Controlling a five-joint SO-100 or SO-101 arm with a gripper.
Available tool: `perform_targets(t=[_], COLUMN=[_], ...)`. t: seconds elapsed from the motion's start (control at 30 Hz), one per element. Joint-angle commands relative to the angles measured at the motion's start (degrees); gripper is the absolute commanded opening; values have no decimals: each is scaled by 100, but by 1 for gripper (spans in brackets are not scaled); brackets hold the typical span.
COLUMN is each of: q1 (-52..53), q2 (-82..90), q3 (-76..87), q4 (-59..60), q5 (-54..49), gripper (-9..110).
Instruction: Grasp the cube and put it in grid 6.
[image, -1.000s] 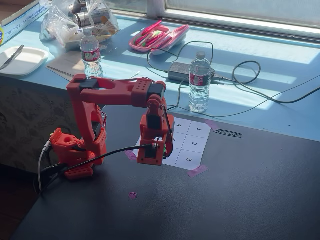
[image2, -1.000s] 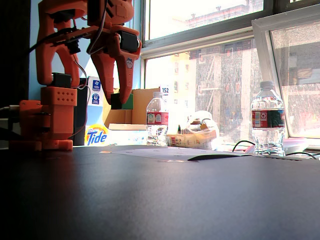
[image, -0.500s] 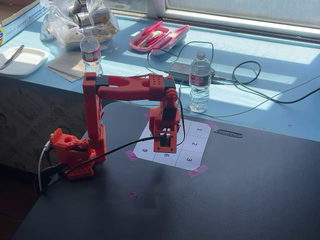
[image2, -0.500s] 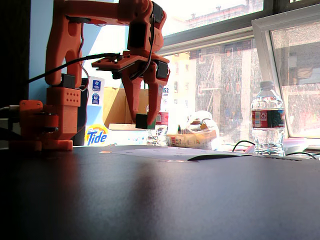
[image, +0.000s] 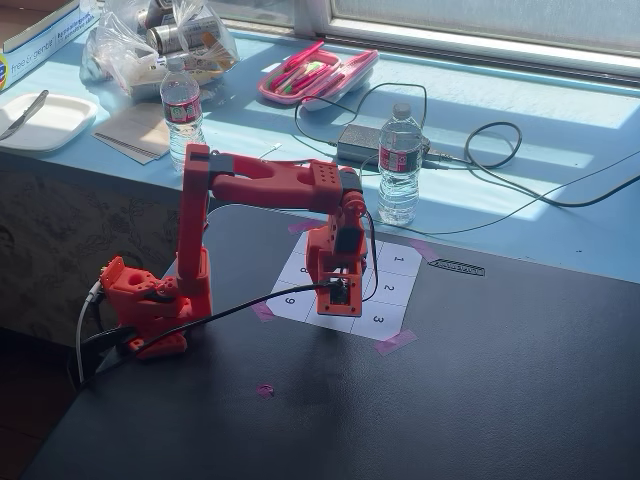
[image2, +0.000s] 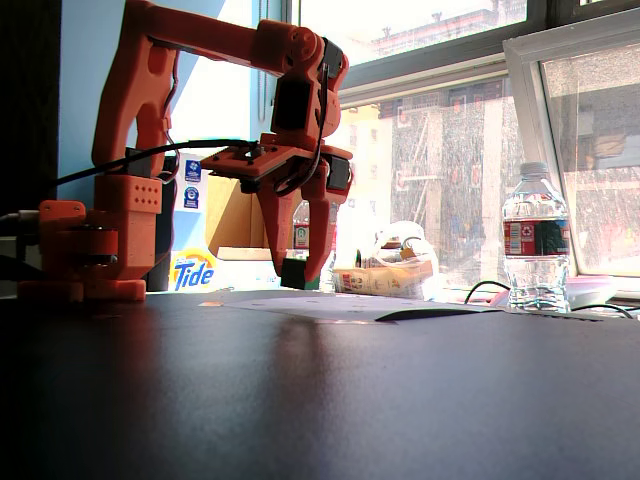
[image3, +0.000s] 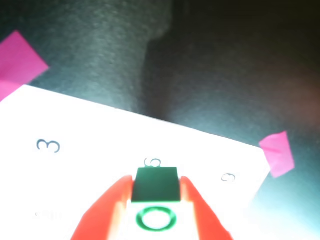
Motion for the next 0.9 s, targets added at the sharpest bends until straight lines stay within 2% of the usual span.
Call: perform_targets(t=[0.0, 0.27, 0.57, 0.63, 0.87], q1=[-70, -88, 0, 70, 791], q2=[0, -141, 229, 483, 1556], q3=[-272, -290, -844, -1151, -1644], q4=[-44, 26, 615, 940, 1688], q5=[-185, -422, -589, -633, -1020], gripper=[5, 25, 29, 28, 0])
